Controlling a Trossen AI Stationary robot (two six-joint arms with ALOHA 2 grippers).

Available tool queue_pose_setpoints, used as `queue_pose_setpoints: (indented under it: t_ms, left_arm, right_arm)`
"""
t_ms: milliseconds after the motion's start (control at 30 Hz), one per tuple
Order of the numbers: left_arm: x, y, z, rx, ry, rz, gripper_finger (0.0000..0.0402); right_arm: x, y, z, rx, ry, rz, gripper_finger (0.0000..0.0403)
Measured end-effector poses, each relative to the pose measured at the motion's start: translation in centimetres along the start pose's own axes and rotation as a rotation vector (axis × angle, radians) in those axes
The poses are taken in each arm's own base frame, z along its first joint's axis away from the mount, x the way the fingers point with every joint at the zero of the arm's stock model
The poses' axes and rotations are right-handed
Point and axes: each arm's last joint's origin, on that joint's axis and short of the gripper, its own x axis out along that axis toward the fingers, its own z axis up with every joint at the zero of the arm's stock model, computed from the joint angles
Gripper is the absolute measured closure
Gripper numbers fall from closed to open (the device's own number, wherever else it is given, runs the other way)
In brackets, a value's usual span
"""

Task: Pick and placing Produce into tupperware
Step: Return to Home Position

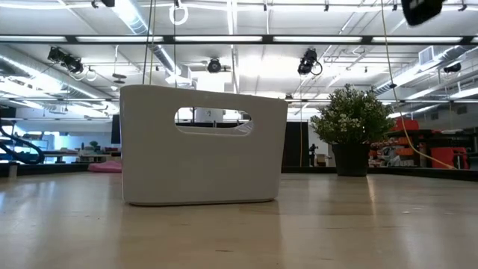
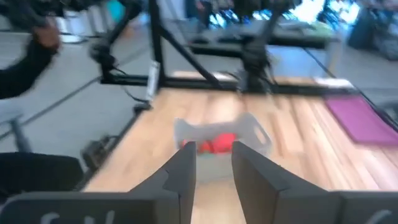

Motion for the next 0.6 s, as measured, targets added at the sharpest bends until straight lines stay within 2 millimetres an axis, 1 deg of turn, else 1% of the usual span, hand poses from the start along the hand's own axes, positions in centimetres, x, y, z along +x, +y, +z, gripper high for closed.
queue_pose_setpoints:
  t_ms: [100,167,200,300,433,533,600]
  left_arm:
    - [-2.0,1.5,0.8,-0.022,-0.030,0.020,0.0364]
    - [-3.3,2.1,0.7,-0.076,-0.019,0.013,0.0364]
    - [-3.7,2.3,0.4,-0.104,-0.012,0.007,0.0364]
    - [-4.1,2.1,-2.0,-0.138,0.012,-0.005,0.0370]
    - [-3.9,1.7,-5.1,-0.161,-0.028,-0.001,0.0378]
    - [-3.8,1.5,-7.6,-0.168,-0.042,0.008,0.0377]
    - [-4.0,1.5,-8.9,-0.185,-0.069,0.010,0.0373]
  right_arm:
    - [-0.3,-0.7,-0.8,0.031,0.003,-0.038,0.0292]
    - [-0.1,-0.8,-1.7,0.037,-0.020,-0.038,0.0293]
    - [0.1,-0.8,-2.3,0.036,-0.036,-0.035,0.0293]
    - [1.0,-0.7,-4.6,0.034,-0.082,-0.031,0.0293]
    - [2.0,-0.8,-7.7,0.065,-0.139,-0.026,0.0292]
    - [2.3,-1.1,-9.1,0.099,-0.193,-0.031,0.0293]
    - [2.4,-1.2,-9.8,0.117,-0.215,-0.022,0.0293]
